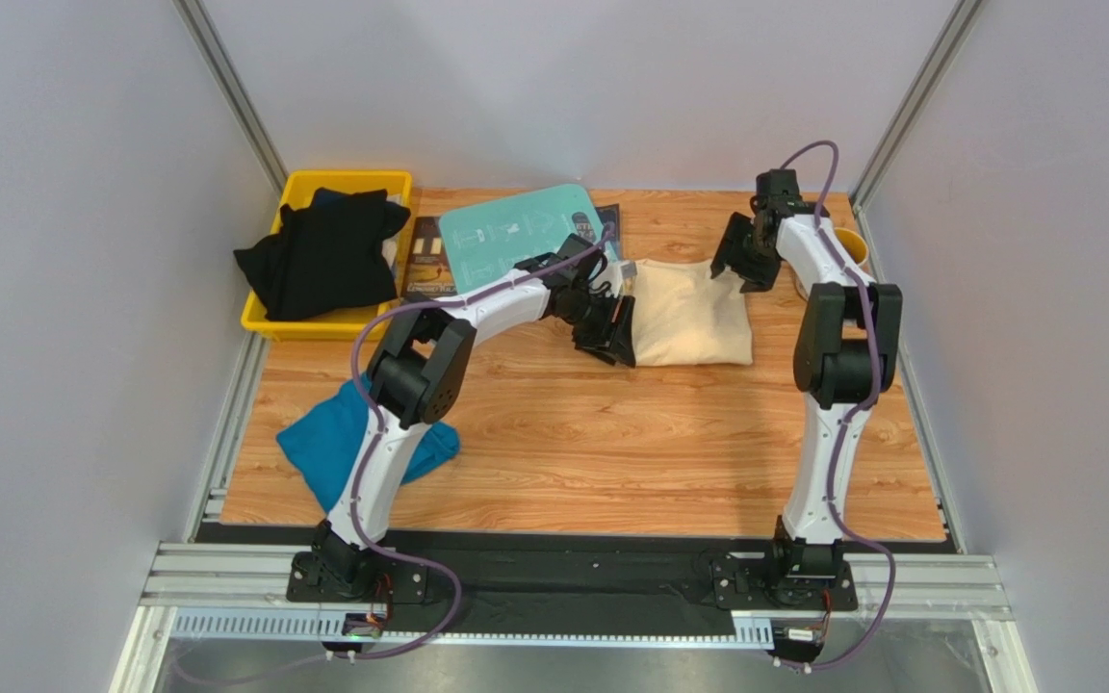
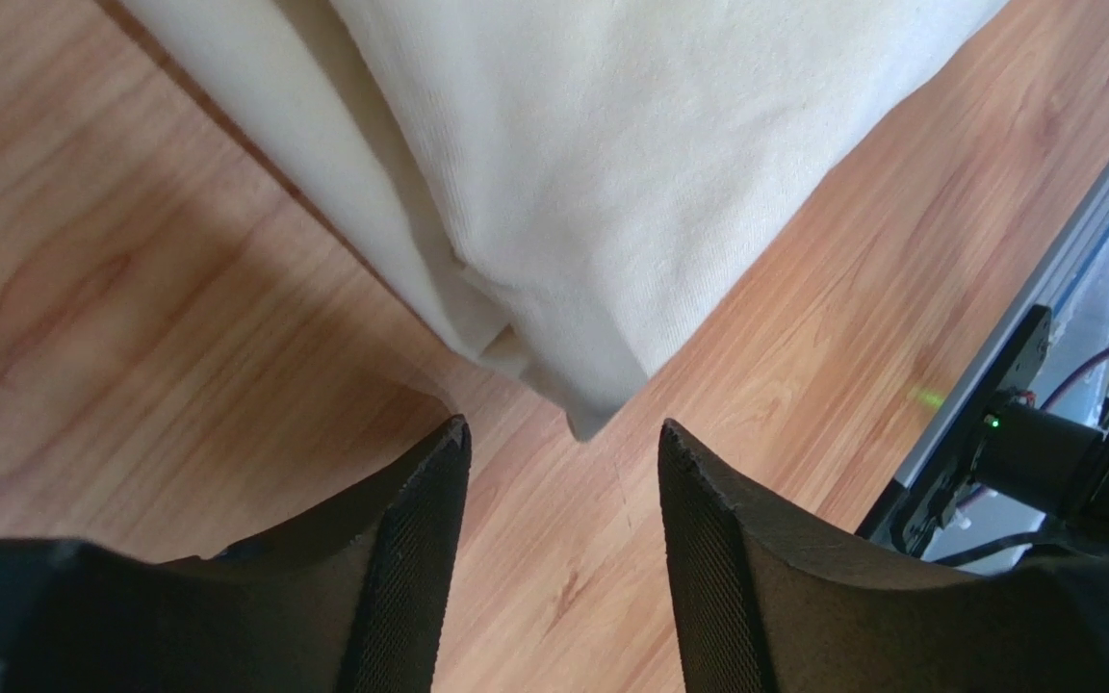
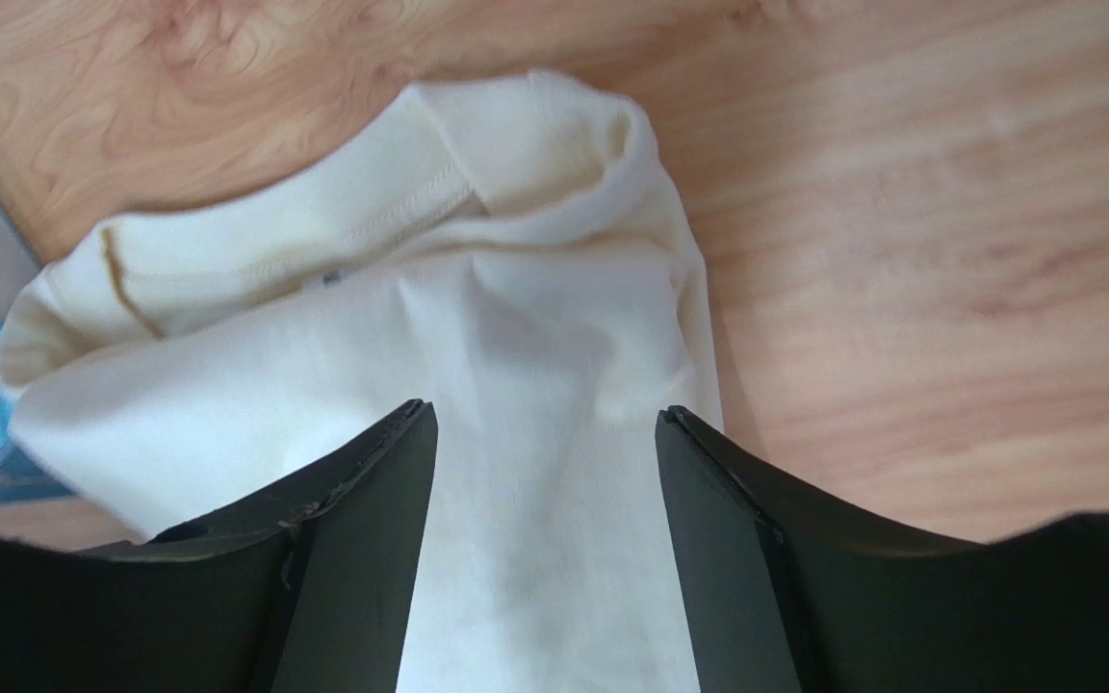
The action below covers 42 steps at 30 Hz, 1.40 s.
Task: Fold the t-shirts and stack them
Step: Smooth out wrinkles on the folded tshirt
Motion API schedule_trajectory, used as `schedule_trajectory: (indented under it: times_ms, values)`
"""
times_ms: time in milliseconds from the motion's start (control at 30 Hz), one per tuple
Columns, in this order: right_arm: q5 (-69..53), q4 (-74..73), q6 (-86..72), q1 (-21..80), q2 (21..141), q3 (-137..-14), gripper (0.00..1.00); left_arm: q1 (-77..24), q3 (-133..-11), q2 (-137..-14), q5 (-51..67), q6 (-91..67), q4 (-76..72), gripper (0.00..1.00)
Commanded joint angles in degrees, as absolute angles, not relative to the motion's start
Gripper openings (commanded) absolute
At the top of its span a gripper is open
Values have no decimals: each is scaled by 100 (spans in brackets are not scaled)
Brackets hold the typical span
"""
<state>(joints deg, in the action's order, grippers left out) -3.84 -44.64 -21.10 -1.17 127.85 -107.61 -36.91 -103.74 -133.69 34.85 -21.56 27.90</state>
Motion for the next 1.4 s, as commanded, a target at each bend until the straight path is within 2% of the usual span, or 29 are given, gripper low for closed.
schedule_trajectory:
  times_ms: [0, 167, 467, 733, 1067, 1367]
  values:
    - [-562, -4307, -2048, -228, 11559, -10285, 68, -3631, -10248, -13044, 2927, -1907, 3603, 61]
    - [-782, -4245, -1986, -334, 10952, -9221, 71, -3305, -10160, -12806, 3014, -2065, 3516, 65]
    - [-1695, -3903, -2188, -404, 11056, -8228, 70, -3006, -10494, -13148, 4068, -2680, 2903, 65]
    - [-2013, -3735, -2320, -404, 11425, -8042, 70, -3023, -10819, -13702, 4790, -3181, 2373, 65]
    - [-1811, -3920, -2259, -404, 11663, -8130, 69, -3023, -10977, -14071, 4228, -3489, 2127, 65]
    - [-1907, -4289, -2145, -404, 11971, -8262, 65, -3032, -11715, -14581, 4026, -3788, 1969, 65]
